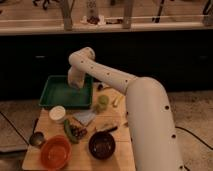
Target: Wipe tray with sponge
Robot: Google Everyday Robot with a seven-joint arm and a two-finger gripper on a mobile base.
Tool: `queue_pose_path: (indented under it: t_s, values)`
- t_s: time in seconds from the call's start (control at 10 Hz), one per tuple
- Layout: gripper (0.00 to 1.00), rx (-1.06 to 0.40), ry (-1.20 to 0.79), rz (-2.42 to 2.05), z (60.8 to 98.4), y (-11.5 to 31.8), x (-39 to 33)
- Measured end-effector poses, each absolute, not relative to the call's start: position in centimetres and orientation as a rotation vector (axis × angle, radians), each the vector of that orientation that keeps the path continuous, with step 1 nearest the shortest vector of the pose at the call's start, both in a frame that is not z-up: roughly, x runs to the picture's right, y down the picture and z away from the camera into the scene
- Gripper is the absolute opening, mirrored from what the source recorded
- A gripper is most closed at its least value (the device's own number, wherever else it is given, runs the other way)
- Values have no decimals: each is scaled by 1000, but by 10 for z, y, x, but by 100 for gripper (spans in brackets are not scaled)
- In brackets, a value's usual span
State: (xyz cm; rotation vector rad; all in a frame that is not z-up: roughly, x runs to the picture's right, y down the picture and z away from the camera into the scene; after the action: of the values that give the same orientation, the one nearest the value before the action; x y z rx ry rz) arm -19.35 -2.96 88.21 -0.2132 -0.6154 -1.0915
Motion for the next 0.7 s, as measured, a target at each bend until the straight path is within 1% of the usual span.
queue_pose_path:
  t_s: [0.5, 0.7]
  values:
    - [0, -333, -613, -1100, 889, -15, -196]
    - [0, -382, -594, -1091, 900, 0, -190]
